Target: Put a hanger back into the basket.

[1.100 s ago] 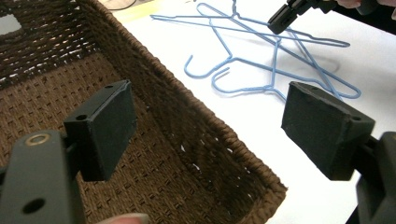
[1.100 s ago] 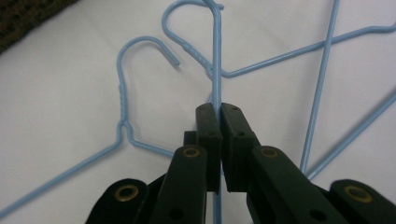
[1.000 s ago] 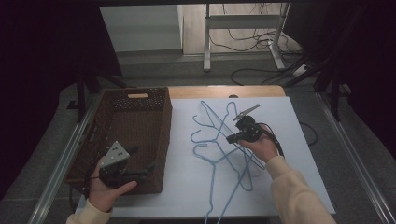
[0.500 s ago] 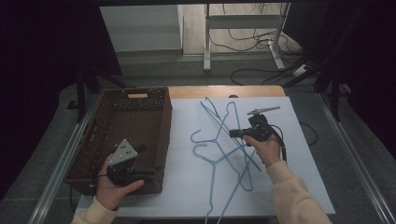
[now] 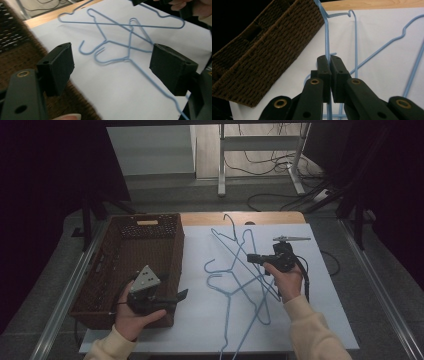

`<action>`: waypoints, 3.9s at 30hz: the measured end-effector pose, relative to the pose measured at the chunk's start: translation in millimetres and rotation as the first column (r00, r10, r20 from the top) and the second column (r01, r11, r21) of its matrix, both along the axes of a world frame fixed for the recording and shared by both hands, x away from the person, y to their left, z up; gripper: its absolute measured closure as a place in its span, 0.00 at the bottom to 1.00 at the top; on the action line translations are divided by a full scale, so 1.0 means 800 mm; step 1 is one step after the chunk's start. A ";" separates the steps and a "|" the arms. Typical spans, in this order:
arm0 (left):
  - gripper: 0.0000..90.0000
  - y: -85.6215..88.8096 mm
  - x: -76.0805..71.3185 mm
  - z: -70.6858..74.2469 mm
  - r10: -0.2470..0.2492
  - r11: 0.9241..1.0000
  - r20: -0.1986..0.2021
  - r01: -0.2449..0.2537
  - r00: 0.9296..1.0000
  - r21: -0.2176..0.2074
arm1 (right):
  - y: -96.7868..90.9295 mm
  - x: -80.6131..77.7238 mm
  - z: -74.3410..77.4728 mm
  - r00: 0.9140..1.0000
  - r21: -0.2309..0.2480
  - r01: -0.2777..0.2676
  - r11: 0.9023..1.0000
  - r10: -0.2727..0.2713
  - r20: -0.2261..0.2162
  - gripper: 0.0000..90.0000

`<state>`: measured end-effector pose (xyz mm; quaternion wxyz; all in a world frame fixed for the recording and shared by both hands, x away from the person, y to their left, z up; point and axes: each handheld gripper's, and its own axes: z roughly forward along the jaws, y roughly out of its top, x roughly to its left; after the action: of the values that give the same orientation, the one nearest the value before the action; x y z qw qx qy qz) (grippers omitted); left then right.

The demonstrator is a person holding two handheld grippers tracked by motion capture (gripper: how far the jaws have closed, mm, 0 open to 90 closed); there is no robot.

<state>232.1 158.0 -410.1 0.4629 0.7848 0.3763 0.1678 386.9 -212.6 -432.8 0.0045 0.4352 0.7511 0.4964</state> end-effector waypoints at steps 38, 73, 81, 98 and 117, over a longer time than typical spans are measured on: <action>0.32 -0.145 0.087 -0.040 -0.118 0.977 -0.228 0.071 0.967 -0.201 | 0.035 -0.044 0.010 0.998 0.079 0.024 0.997 -0.029 0.061 0.97; 0.91 -0.164 0.120 -0.063 -0.302 0.892 -0.378 0.120 0.875 -0.435 | 0.046 -0.058 0.010 0.993 0.107 0.048 0.993 -0.059 0.105 0.96; 0.95 -0.147 0.119 -0.059 -0.295 0.909 -0.414 0.120 0.861 -0.399 | 0.046 -0.056 0.014 0.993 0.106 -0.001 0.994 -0.012 0.121 0.87; 0.95 -0.118 0.104 -0.034 -0.336 0.917 -0.449 0.179 0.828 -0.357 | -0.012 -0.071 0.028 0.966 0.075 -0.079 0.994 0.058 0.253 0.40; 0.96 -0.082 0.088 0.022 -0.339 0.931 -0.403 0.241 0.850 -0.275 | -0.072 -0.070 0.004 0.974 0.061 -0.010 0.998 -0.005 0.228 0.38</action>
<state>302.5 92.6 -392.3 0.4666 0.7957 0.3641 -0.1292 330.9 -270.2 -429.8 0.0768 0.3743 0.7305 0.5660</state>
